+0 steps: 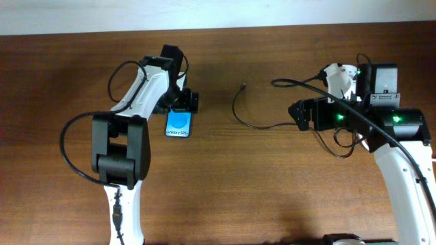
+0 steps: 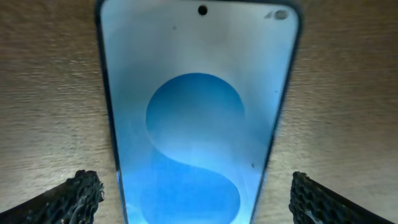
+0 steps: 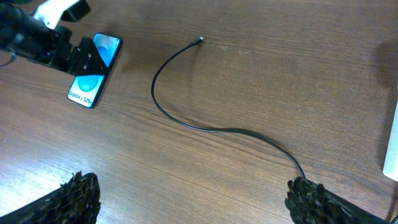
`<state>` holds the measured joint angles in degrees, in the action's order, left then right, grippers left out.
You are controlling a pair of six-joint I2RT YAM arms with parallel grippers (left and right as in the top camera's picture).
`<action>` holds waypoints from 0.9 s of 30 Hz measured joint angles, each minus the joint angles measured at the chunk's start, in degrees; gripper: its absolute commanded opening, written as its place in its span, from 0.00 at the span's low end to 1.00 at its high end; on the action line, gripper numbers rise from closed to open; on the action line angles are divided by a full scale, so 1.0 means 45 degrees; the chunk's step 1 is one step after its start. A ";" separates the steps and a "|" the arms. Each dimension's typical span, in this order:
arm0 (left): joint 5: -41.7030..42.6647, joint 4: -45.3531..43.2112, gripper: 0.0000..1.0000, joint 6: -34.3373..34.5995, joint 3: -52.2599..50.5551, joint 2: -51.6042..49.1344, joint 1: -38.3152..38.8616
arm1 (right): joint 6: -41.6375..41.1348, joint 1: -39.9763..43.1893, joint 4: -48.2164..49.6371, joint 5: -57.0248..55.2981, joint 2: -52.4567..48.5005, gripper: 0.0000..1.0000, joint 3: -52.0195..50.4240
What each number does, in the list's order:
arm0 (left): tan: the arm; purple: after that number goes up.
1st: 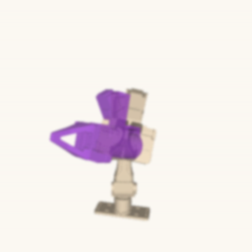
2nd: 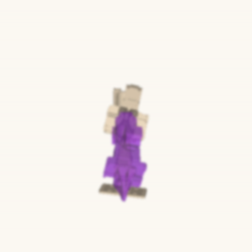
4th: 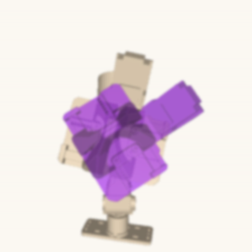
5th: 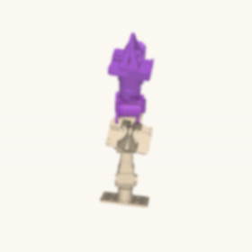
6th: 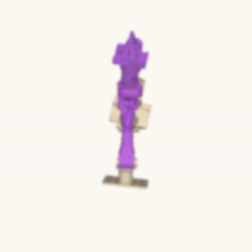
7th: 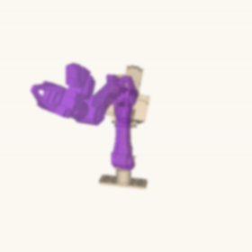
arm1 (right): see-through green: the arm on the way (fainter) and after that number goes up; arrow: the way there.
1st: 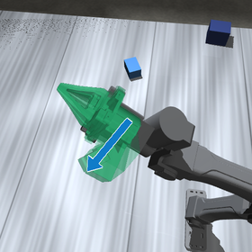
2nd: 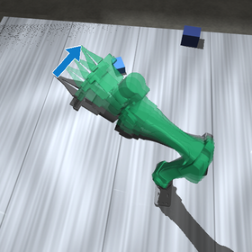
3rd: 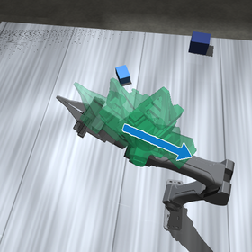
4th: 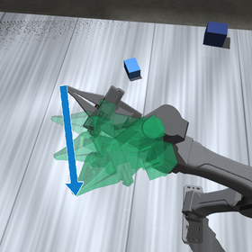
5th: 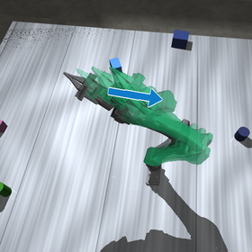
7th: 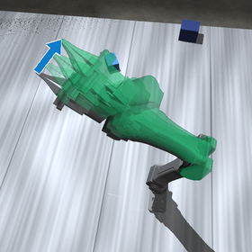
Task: Plug charger to phone and switch on socket
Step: 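Lower the left gripper and grasp the blue phone by its top edge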
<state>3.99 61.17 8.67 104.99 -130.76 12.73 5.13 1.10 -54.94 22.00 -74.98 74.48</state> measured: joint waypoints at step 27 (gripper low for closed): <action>-0.0821 -0.0160 0.70 0.0126 0.0058 -0.0447 0.0597 | 0.0005 0.0000 -0.0185 -0.0005 -0.0049 0.98 0.0000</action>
<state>0.30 60.45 9.23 105.25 -132.77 15.42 5.15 1.10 -55.77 21.98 -75.20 74.48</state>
